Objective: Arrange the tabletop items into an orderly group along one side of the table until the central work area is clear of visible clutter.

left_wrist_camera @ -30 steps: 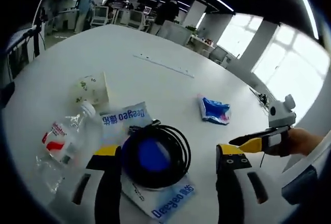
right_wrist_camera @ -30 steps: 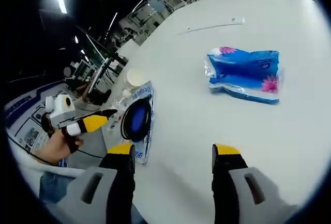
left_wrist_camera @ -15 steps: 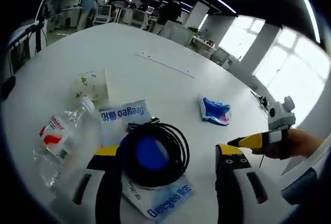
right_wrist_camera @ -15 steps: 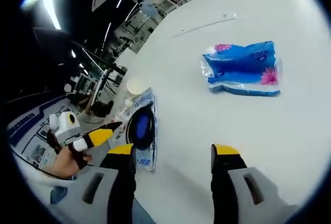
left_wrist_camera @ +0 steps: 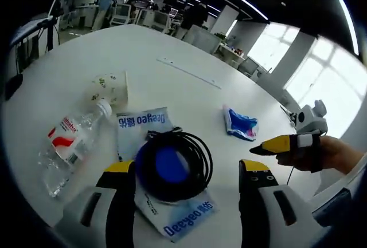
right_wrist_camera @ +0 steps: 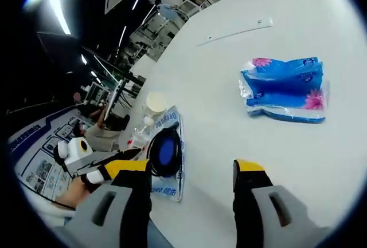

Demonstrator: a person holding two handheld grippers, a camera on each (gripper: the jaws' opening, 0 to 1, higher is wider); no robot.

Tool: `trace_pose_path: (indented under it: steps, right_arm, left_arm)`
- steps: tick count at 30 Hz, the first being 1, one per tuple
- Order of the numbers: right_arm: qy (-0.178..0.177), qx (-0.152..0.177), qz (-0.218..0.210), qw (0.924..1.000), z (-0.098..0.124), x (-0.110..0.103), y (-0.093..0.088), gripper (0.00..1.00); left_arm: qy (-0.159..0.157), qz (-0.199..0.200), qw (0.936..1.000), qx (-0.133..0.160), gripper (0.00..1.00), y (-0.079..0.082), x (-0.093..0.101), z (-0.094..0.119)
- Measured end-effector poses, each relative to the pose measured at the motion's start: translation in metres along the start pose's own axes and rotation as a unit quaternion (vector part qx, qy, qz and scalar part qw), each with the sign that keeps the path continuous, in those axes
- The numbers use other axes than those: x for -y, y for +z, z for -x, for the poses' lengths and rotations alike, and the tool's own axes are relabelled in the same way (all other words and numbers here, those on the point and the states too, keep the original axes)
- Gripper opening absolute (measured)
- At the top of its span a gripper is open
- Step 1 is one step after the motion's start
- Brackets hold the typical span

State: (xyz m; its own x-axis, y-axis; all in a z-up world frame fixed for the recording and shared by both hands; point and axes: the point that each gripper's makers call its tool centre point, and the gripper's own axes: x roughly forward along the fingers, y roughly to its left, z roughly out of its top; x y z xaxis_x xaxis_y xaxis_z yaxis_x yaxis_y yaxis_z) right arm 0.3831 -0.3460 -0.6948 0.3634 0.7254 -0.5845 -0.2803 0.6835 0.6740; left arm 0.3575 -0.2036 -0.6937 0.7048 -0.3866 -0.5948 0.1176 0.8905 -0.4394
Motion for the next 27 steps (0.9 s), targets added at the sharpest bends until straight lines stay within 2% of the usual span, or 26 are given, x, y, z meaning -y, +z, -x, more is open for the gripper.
trace_pose_path:
  steps: [7,11,17,21,27]
  right_arm:
    - [0.001,-0.008,0.02,0.9998,-0.012,-0.009,0.007,0.54]
    - [0.0,-0.016,0.042,0.999,-0.023,-0.016,0.008,0.5]
    - [-0.003,-0.056,0.08,0.9953,-0.044,-0.025,-0.007,0.46]
    - [-0.004,-0.067,0.092,0.9935,-0.055,-0.03,-0.013,0.43]
    - [-0.017,-0.083,0.104,0.991,-0.069,-0.026,-0.018,0.39]
  left_arm:
    - [0.004,0.006,1.0,0.001,0.74,-0.004,-0.003,0.002]
    - [0.012,0.019,0.9997,0.007,0.75,-0.006,-0.008,0.002]
    - [0.016,0.02,0.9997,-0.006,0.72,-0.015,-0.012,-0.001]
    - [0.017,0.021,0.9996,-0.011,0.69,-0.018,-0.015,-0.004]
    - [0.022,0.02,0.9993,-0.024,0.67,-0.022,-0.021,-0.011]
